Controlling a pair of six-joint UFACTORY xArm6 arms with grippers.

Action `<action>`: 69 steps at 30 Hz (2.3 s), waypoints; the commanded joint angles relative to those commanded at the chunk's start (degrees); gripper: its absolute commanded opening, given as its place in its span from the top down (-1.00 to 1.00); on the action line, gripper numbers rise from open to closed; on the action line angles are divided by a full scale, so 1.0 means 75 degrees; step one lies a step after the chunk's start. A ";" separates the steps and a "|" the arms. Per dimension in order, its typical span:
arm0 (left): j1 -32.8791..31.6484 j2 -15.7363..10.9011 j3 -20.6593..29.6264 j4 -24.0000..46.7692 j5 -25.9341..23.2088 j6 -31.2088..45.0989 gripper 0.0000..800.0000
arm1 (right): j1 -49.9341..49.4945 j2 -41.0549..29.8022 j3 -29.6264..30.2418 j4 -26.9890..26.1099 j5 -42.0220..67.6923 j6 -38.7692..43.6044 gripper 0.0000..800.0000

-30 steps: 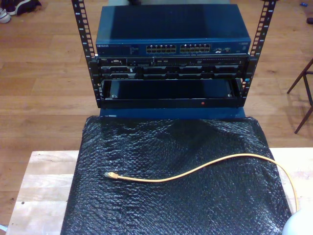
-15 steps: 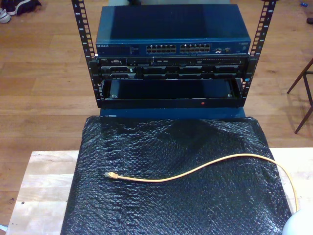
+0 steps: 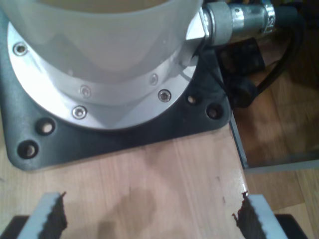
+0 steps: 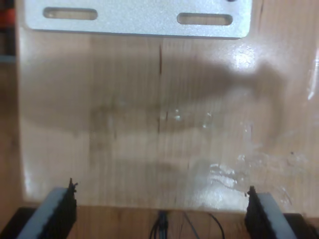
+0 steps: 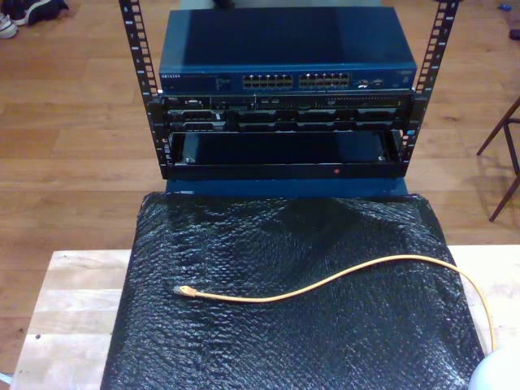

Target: Grab the cable and plug it in

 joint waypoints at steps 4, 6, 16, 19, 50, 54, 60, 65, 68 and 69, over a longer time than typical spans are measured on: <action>0.0000 -0.0035 -0.0188 0.0000 0.0481 -0.0012 -1.00 | 0.0012 0.0000 -0.0527 0.0023 0.0668 0.0105 -1.00; -0.0012 -0.0035 -0.0375 0.0000 0.0715 -0.0023 -1.00 | 0.0012 0.0000 -0.0774 0.0035 0.0949 0.0246 -0.99; -0.0199 -0.0023 -0.1840 -0.0047 0.2297 -0.0598 -1.00 | 0.0188 0.0035 -0.1629 0.0059 0.1289 0.1430 -1.00; -0.0469 -0.0012 -0.2086 -0.0059 0.2333 -0.0762 -1.00 | 0.0692 0.0047 -0.1934 0.0094 0.1313 0.2133 -1.00; -0.4923 0.1313 -0.3470 -0.1184 0.2860 -0.5228 -1.00 | 0.6154 0.1969 -0.4923 0.2368 0.2391 0.8709 -0.99; -0.5075 0.1336 -0.3587 -0.1383 0.2860 -0.5251 -1.00 | 0.6142 0.2133 -0.5040 0.3177 0.2837 0.8744 -0.98; -0.5404 0.1348 -0.3575 -0.1700 0.2860 -0.5322 -1.00 | 0.6166 0.2262 -0.5099 0.3540 0.3071 0.8744 -0.99; -0.5427 0.1453 -0.3575 -0.1922 0.2860 -0.5462 -1.00 | 0.6763 0.2274 -0.5111 0.3575 0.3059 0.8908 -0.99; -0.5427 0.1477 -0.3575 -0.2028 0.2860 -0.5462 -1.00 | 0.7197 0.2227 -0.5122 0.3575 0.3048 0.9131 -0.99; -0.5427 0.1489 -0.3575 -0.2028 0.2848 -0.5462 -1.00 | 0.7291 0.2227 -0.5122 0.3575 0.3036 0.9213 -0.99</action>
